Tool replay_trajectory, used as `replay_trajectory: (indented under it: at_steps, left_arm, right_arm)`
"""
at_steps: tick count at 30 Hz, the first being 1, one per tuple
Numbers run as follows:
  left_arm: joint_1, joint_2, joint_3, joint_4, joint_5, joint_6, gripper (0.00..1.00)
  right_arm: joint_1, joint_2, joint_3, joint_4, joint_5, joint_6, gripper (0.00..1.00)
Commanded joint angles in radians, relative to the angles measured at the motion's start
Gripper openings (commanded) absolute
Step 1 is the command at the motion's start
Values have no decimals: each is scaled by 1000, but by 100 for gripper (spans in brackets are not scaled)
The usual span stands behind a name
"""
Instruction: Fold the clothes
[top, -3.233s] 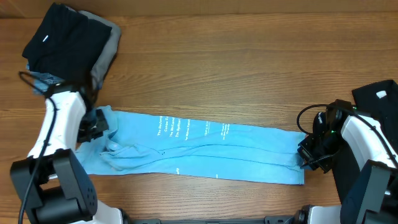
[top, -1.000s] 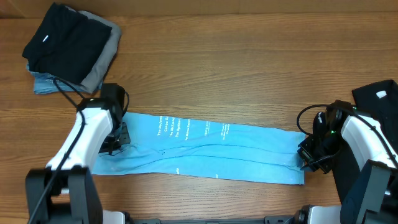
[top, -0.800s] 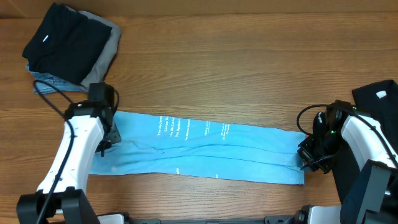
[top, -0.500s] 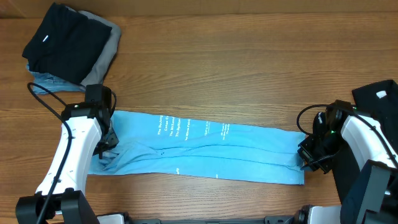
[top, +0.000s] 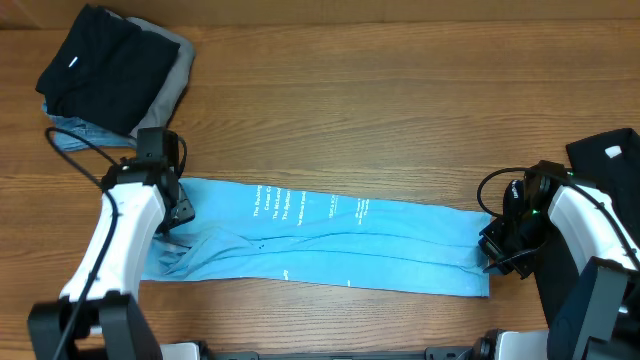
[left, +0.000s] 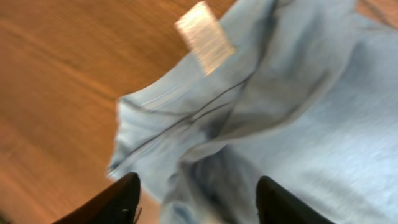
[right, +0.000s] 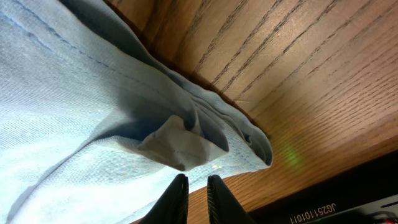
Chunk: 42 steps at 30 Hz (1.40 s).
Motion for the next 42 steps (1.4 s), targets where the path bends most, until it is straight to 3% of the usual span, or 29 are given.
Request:
replay_trajectory:
  at_steps: [1,5,11,15,22,23,25,28,42]
  left_arm:
    - [5,93,-12,20,48,49,56]
    - [5,174,-12,40,48,62,51]
    - [6,170,10,60,43,63,12]
    - [7,139,67,29,14,63,4]
    - [7,124,162,1,-52,78,5]
    - [7,124,162,-5,-48,78,12]
    - [7,125,158,-19,-22,78,37]
    - [7,130,135,-17,47,81,51]
    - [7,238,64,114,122,196,50]
  right_arm:
    - [-3,-22,-3,2,6,-3,15]
    - [-3,-22,-3,2,6,-3,15]
    - [-3,-22,-3,2,6,-3,15]
    - [-3,-22,-3,2,6,-3,15]
    - [-3,-22,-3,3,6,-3,15]
    - [-3,-22,-3,2,6,-3,15]
    - [-3,-22,-3,2,6,-3,15]
    - [-3,-22,-3,7,6,-3,15]
    - [-3,-22,-3,13,6,-2,15]
